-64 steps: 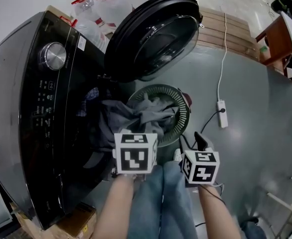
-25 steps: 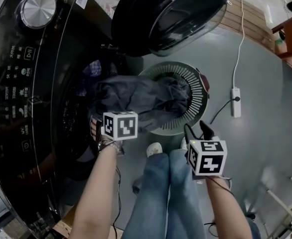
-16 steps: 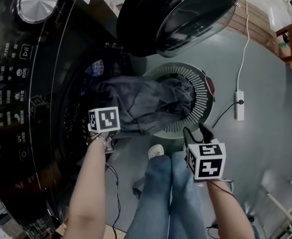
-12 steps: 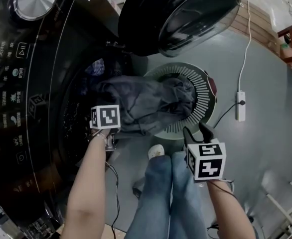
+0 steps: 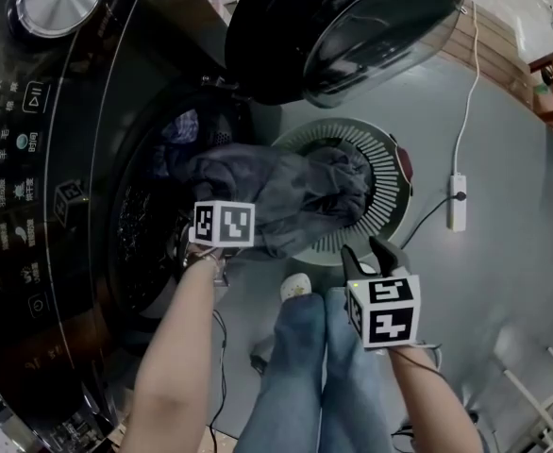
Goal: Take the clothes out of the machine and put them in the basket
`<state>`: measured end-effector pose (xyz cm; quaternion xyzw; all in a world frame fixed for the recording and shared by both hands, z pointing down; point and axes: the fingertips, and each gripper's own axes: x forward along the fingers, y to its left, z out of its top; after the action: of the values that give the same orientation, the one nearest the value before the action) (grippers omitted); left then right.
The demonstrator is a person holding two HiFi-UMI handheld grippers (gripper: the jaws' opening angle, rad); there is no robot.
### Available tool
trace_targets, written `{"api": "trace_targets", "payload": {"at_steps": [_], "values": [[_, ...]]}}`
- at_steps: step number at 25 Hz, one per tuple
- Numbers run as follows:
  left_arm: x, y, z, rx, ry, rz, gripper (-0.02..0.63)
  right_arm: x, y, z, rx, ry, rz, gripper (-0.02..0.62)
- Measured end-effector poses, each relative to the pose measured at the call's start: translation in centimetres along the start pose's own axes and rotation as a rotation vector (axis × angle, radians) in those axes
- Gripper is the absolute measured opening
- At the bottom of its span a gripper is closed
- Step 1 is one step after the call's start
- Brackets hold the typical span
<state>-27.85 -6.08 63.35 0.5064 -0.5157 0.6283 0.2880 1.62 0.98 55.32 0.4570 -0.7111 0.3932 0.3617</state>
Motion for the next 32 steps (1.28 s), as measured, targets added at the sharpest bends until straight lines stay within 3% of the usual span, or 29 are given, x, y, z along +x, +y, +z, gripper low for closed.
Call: {"api": "trace_targets", "payload": {"at_steps": [1,2,8,17,20,25,27,29,32], "values": [[-0.5,-0.2,0.0,-0.008,-0.006,0.006,0.160,0.0,-0.1,-0.1,-0.002,0.004,0.001,0.188],[-1.0,-0.6,0.0,-0.028,-0.007,-0.001,0.117,-0.1,-0.1,-0.2,-0.001,0.009,0.002,0.180],[-4.0,-2.7,0.4,-0.182,-0.041,-0.087,0.101,-1.0,-0.2,0.0,-0.001,0.005,0.000,0.167],[-11.4,-7.8,3.4,-0.191,-0.189,-0.250,0.101,-2.3,-1.2,0.3,0.073,-0.014,-0.016,0.161],[-13.9,-10.9,5.0,-0.190,-0.243,-0.384,0.101,-2.6,-1.8,0.2,0.087,-0.016,-0.022,0.158],[-18.9,-16.0,8.3,-0.168,-0.394,-0.737,0.101,-3.1,-3.3,-0.2,0.109,-0.021,-0.044,0.155],[-20.5,-17.2,9.1,-0.139,-0.442,-0.831,0.101,-3.3,-3.9,-0.4,0.125,-0.023,-0.051,0.155],[-20.8,-17.6,9.4,-0.129,-0.452,-0.840,0.103,-3.5,-4.5,-0.6,0.139,-0.025,-0.058,0.153],[-18.9,-17.8,9.0,-0.137,-0.404,-0.751,0.143,-3.6,-5.1,-1.0,0.160,-0.027,-0.066,0.152]]}}
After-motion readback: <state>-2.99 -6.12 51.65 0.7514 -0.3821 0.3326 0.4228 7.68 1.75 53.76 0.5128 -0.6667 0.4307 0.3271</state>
